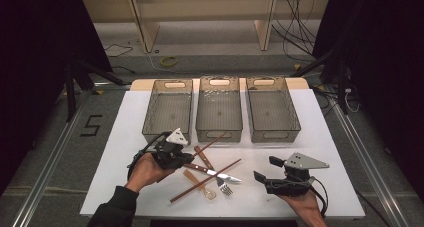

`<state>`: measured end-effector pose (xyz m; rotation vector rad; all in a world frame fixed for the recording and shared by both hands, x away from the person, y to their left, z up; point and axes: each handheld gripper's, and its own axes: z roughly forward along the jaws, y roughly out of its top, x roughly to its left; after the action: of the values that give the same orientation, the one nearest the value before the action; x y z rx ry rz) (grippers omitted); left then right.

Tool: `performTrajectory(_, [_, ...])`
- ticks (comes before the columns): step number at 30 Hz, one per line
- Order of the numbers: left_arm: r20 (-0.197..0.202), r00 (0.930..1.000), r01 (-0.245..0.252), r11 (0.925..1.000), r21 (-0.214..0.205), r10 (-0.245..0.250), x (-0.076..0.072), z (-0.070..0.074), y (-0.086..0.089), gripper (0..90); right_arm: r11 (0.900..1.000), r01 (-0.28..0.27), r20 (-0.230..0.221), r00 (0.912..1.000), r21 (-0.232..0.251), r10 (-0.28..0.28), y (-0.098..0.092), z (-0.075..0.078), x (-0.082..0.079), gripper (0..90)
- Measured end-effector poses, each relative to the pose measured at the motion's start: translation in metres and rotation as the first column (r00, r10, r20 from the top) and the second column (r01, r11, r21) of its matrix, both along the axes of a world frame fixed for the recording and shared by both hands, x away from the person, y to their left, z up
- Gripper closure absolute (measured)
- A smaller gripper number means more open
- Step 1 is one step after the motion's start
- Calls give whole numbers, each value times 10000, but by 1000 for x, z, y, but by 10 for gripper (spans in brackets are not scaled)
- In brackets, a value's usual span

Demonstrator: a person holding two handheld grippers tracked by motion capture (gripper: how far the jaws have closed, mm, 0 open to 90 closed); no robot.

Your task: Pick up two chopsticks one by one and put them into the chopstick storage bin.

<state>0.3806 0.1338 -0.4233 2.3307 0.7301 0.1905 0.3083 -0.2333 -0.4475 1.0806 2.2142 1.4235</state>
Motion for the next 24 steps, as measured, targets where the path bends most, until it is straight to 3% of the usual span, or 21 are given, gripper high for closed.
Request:
performTrajectory(5, [75,9991,-416,9984,-389,419,3,4,11,842,10000,3,4,10000,30,-3,0,0,0,227])
performTrajectory(11, [191,9969,-745,9956,-566,757,5,8,20,843,10000,4,-31,10000,37,-4,0,0,0,227])
performTrajectory(24, [533,9871,-1442,9825,-1175,1512,12,22,40,842,9998,116,-38,9999,129,-116,-3,1,1,227])
